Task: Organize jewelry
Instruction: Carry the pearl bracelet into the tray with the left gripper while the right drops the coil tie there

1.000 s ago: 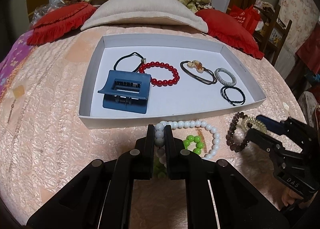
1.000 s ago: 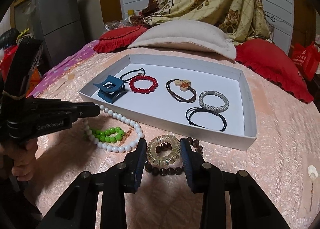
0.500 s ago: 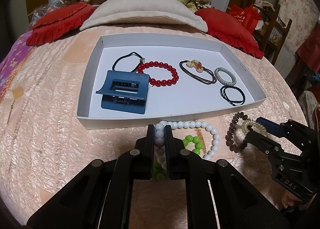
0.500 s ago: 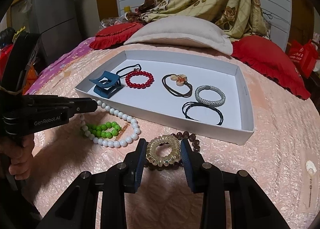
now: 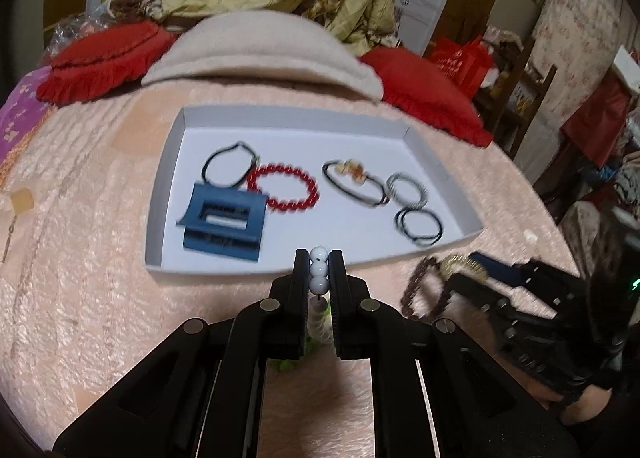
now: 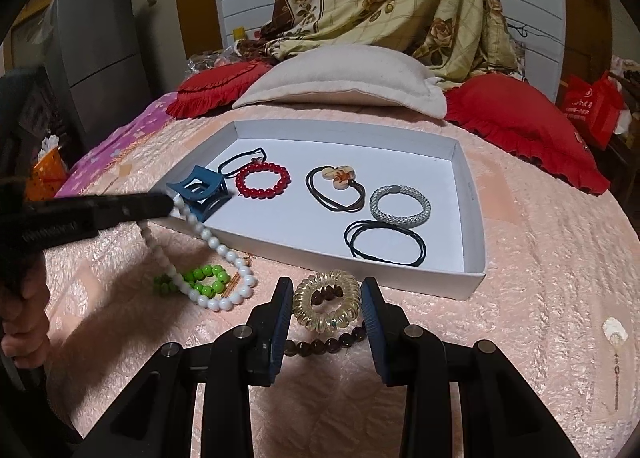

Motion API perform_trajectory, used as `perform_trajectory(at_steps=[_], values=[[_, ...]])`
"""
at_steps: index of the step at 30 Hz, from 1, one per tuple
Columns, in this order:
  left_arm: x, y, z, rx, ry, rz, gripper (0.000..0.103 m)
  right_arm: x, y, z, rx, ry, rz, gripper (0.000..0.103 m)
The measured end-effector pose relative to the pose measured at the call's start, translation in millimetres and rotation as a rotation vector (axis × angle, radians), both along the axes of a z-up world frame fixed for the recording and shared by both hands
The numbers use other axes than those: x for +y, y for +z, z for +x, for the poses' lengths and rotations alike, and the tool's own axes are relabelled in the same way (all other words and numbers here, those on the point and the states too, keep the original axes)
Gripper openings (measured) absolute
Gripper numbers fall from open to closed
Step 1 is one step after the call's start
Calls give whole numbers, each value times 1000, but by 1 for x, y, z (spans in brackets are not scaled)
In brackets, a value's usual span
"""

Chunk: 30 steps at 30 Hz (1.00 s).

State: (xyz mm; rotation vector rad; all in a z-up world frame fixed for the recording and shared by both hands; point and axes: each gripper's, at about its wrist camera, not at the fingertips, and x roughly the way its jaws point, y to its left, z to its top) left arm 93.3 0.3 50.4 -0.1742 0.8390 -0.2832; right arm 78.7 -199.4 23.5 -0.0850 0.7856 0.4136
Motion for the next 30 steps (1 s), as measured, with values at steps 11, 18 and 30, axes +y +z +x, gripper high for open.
perform_trajectory(at_steps=[11,18,30], values=[[-1,29,18,-44,12,-74,8,3,9,6,-22,-5,15,34],[-11,53,31,-79,25,-103,8,-4,15,18,-30,-29,37,34],[-21,28,62,-17,62,-186,8,-14,15,24,-20,-67,44,34]])
